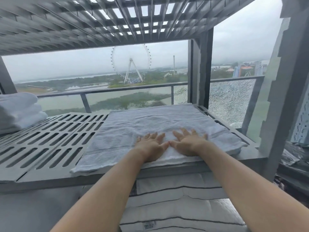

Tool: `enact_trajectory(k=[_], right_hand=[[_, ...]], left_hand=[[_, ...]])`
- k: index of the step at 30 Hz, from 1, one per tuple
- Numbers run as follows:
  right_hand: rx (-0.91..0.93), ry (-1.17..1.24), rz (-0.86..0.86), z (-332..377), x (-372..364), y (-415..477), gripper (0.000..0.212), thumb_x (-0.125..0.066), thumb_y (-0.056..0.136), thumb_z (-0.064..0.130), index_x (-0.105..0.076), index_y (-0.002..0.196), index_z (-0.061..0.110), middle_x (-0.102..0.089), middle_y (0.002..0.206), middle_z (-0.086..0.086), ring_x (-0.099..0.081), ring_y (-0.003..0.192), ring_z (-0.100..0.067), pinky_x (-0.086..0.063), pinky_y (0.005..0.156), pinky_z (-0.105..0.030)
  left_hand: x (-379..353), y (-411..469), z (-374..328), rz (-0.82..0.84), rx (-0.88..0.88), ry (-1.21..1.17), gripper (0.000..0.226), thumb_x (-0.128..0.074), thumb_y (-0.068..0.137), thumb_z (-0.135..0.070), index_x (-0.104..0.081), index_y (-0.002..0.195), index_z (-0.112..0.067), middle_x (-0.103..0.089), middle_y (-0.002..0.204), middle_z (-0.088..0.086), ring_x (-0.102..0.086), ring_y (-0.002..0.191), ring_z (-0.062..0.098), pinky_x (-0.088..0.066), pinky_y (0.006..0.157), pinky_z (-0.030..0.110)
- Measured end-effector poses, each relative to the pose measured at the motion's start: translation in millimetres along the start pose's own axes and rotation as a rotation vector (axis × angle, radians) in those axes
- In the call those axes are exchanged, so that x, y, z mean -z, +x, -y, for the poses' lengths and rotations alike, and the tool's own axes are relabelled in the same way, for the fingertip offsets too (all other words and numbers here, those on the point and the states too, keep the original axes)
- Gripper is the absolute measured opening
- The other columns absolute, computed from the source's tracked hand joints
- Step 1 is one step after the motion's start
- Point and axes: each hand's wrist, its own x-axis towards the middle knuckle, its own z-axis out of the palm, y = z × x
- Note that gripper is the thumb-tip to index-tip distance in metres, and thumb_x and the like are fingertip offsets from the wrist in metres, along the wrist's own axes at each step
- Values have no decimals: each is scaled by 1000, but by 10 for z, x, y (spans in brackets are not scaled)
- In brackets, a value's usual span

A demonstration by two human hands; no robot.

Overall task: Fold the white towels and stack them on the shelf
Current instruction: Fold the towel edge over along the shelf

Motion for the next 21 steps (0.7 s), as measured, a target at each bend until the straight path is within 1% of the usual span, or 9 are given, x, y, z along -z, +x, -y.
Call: enact_trajectory(k=[4, 12, 18, 21], right_hand=[[-28, 24, 21, 5, 24, 84, 70, -13, 78, 78, 1, 140, 50, 14, 155, 9, 13, 142, -25, 13, 103, -66], [-12, 26, -14, -8, -16, 296, 72, -13, 75, 79, -1, 140, 50, 10, 156, 9, 10, 143, -25, 12, 102, -66], [14, 41, 2, -8, 48, 528, 69, -15, 79, 76, -1, 141, 48, 9, 156, 8, 9, 143, -26, 12, 104, -65], [29, 63, 4, -20, 85, 585, 67, -15, 84, 71, -1, 143, 43, 9, 156, 6, 8, 143, -25, 12, 106, -61]], left_hand=[[10, 29, 4, 11, 4, 0, 63, -16, 91, -63, -3, 146, -37, 3, 158, -5, 6, 144, 19, 7, 112, 49], [20, 171, 24, -4, 33, 9, 62, -16, 91, -63, -4, 146, -39, 2, 158, -6, 5, 144, 19, 5, 112, 49], [71, 343, 49, -8, 61, 3, 61, -16, 92, -61, -4, 146, -38, 2, 157, -6, 4, 144, 18, 6, 113, 48], [96, 400, 69, 4, 54, 25, 59, -17, 93, -58, -3, 146, -38, 3, 157, -7, 5, 144, 17, 5, 113, 49]])
